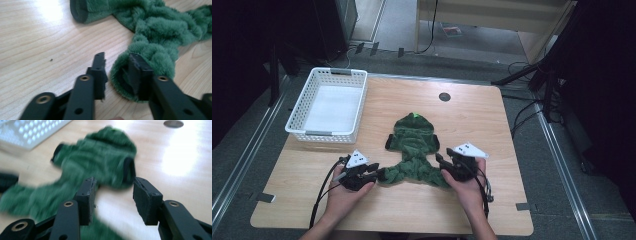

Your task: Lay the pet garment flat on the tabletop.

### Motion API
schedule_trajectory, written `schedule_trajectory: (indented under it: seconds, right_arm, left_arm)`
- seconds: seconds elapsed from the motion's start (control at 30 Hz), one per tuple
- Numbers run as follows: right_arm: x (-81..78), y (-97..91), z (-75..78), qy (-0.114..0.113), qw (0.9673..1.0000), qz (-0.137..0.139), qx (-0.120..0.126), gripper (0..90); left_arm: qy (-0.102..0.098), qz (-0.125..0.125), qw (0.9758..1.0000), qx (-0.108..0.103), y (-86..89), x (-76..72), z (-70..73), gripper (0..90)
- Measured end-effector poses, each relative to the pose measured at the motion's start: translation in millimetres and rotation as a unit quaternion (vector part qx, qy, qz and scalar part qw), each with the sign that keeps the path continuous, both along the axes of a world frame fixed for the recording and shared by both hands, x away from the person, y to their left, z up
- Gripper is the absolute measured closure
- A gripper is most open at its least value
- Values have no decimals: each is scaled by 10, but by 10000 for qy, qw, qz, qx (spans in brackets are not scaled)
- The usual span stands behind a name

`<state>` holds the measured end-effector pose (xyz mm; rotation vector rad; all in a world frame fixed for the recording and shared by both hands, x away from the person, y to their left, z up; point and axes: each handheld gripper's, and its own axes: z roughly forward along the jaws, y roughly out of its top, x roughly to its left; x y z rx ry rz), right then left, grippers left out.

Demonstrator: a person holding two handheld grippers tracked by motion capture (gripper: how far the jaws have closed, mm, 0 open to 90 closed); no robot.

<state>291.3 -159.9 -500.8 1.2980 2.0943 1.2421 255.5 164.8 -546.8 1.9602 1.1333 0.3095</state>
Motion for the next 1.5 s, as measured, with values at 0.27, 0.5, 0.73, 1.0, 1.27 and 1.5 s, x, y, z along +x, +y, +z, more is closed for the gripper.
schedule_trajectory:
  seconds: [0.27, 0.5, 0.73, 1.0, 1.27, 1.5]
  right_arm:
    - [579, 200, -138, 532, 9984, -94, -163, 525]
    - [677, 241, -331, 794, 9959, -130, -416, 810]
    - [663, 141, -289, 633, 9971, -266, -316, 786]
    - [494, -100, -110, 167, 9994, -259, 151, 419]
    - [285, -351, 34, 8, 9989, -385, 285, 107]
    - [42, -503, 8, -80, 9986, -512, -105, 107]
  left_arm:
    - [1, 13, 10000, 89, 23, 13, -29, 832]
    - [-19, 42, 9999, 106, 36, 15, -30, 840]
    - [15, 116, 9999, 7, 67, 17, -33, 852]
    - [-263, 110, 9988, -398, 140, -6, 34, 598]
    - [-714, 256, 9937, -824, 360, -81, 205, 190]
    - [-882, 271, 9922, -838, 625, -196, 230, 18]
